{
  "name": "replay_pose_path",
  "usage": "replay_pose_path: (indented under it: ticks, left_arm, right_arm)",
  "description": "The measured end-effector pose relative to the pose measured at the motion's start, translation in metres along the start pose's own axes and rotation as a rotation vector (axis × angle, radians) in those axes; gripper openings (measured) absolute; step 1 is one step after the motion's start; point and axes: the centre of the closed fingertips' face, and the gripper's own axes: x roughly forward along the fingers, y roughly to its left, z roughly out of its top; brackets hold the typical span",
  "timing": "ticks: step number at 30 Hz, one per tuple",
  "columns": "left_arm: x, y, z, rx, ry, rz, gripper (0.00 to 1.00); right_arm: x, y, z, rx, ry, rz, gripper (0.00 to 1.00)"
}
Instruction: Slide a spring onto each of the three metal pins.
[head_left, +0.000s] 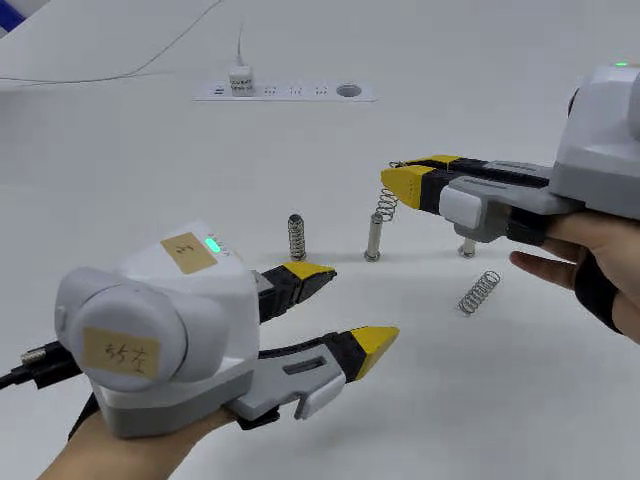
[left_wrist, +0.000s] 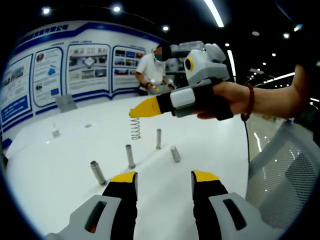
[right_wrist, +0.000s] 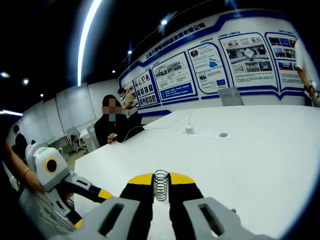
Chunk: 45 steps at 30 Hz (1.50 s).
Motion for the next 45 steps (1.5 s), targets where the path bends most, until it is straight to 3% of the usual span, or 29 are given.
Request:
replay_pose_path:
  ticks: [12,21,31,39,45]
  left_arm:
    - [0.001,-0.002,-0.004,-0.007,0.013,-0.004,0.52]
    - [0.002,-0.001,-0.006,-0.019,0.021,-0.002,0.55]
    - [0.002,0.001,-0.006,-0.02,0.024,0.001,0.55]
    - [0.002,0.002,-0.006,-0.017,0.024,0.003,0.55]
    - [0.001,0.003,-0.006,-0.023,0.025,0.01,0.54]
  right_arm:
    - [0.015,-0.019,-0.009,-0.035,0.012,-0.038,0.11]
    - [0.02,-0.024,-0.014,-0.037,0.019,-0.048,0.12]
    - [0.023,-0.022,-0.018,-0.04,0.025,-0.05,0.12]
    - [0.025,-0.02,-0.023,-0.077,0.047,-0.05,0.12]
    - [0.026,-0.017,-0.028,-0.144,0.073,-0.056,0.12]
